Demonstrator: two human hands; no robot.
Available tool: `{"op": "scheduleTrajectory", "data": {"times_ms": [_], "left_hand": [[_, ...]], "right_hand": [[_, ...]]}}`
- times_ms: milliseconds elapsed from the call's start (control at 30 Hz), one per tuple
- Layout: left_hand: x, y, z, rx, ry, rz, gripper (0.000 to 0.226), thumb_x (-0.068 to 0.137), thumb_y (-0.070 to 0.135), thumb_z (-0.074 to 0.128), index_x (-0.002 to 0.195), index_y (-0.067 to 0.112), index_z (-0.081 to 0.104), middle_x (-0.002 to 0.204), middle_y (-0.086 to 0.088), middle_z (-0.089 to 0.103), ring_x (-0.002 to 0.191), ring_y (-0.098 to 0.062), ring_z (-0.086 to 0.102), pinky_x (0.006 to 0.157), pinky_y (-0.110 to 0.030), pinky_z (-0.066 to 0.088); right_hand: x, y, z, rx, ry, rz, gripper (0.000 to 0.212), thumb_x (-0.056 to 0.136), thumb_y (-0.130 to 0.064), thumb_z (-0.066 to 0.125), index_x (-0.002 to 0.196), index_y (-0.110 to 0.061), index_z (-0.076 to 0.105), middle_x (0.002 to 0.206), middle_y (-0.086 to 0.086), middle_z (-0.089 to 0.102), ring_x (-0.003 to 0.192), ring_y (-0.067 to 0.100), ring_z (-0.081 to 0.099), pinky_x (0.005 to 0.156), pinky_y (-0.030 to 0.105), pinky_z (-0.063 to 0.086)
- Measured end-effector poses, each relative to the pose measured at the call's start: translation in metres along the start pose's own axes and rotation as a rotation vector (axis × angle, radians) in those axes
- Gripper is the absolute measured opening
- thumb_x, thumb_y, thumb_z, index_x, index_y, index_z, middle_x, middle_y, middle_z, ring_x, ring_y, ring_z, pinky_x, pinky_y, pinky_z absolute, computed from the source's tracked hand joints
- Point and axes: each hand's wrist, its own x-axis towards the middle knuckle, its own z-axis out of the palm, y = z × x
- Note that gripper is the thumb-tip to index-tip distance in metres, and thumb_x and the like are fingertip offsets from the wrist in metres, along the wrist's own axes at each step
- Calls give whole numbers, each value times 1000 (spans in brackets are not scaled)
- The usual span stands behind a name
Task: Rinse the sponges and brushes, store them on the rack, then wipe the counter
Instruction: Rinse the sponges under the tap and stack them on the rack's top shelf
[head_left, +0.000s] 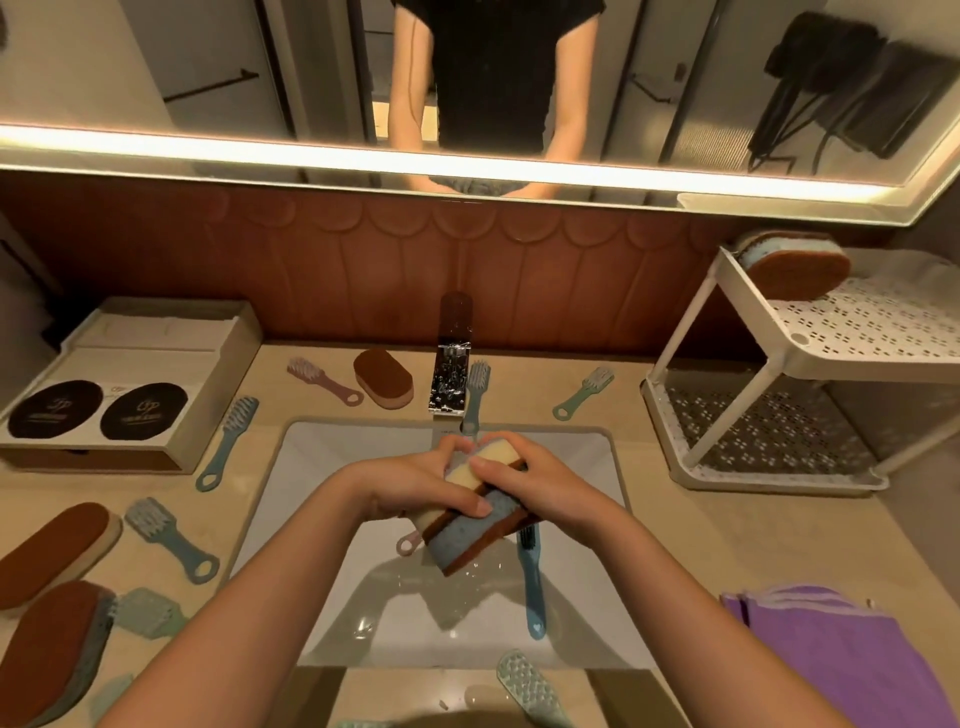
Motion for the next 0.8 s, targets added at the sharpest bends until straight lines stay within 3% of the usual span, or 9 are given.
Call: {"op": "scheduleTrajectory", "data": {"times_ms": [133, 267, 367, 467, 533, 633, 800], "left_hand": [[2, 3, 0, 116, 183, 88, 95, 54, 38, 82, 131, 30, 27, 126, -8, 45, 108, -23, 57, 83, -32, 55], [-3, -1, 18, 376, 480, 352, 76, 76, 47, 69, 139, 30, 31, 139, 1, 35, 125, -17, 41, 103, -35, 42], [-10, -13, 31, 588, 540, 472, 86, 67, 71, 51, 142, 43, 20, 154, 16, 9, 137, -4, 18, 112, -32, 22], [-13, -24, 31, 788, 585, 548, 84, 68, 72, 51, 139, 56, 10, 150, 28, -15, 134, 4, 2, 109, -28, 14], [-14, -25, 30, 794, 580, 578, 77, 69, 71, 50, 137, 59, 15, 149, 28, -11, 133, 2, 3, 108, -26, 14], [-10, -20, 28, 750, 579, 581, 63, 75, 70, 42, 133, 58, 25, 150, 16, 15, 132, -6, 20, 107, -24, 22], [1, -19, 32, 648, 594, 606, 51, 83, 59, 35, 129, 42, 48, 125, 10, 40, 117, -5, 40, 100, -23, 35]], "right_hand": [[4, 6, 0, 78, 124, -33, 25, 88, -34, 60, 106, -17, 55, 89, 1, 60, 82, 14, 58, 72, 31, 49], [7, 10, -3, 223, 233, 52, 27, 90, -37, 56, 111, -20, 55, 101, 6, 62, 88, 18, 63, 73, 30, 54], [9, 10, -2, 351, 262, 93, 32, 90, -36, 56, 116, -18, 55, 111, 13, 63, 98, 26, 65, 79, 38, 55], [10, 8, 3, 392, 249, 112, 29, 91, -35, 55, 115, -19, 57, 110, 15, 65, 99, 27, 66, 81, 39, 55], [10, 6, 5, 423, 243, 125, 27, 92, -33, 52, 114, -19, 59, 109, 15, 66, 97, 27, 66, 77, 37, 56], [10, 5, 8, 490, 254, 138, 27, 94, -33, 51, 112, -17, 62, 104, 16, 69, 91, 27, 68, 69, 33, 56], [7, 6, 10, 491, 332, 150, 25, 94, -29, 50, 108, -13, 64, 90, 12, 67, 74, 21, 65, 57, 26, 50]]}}
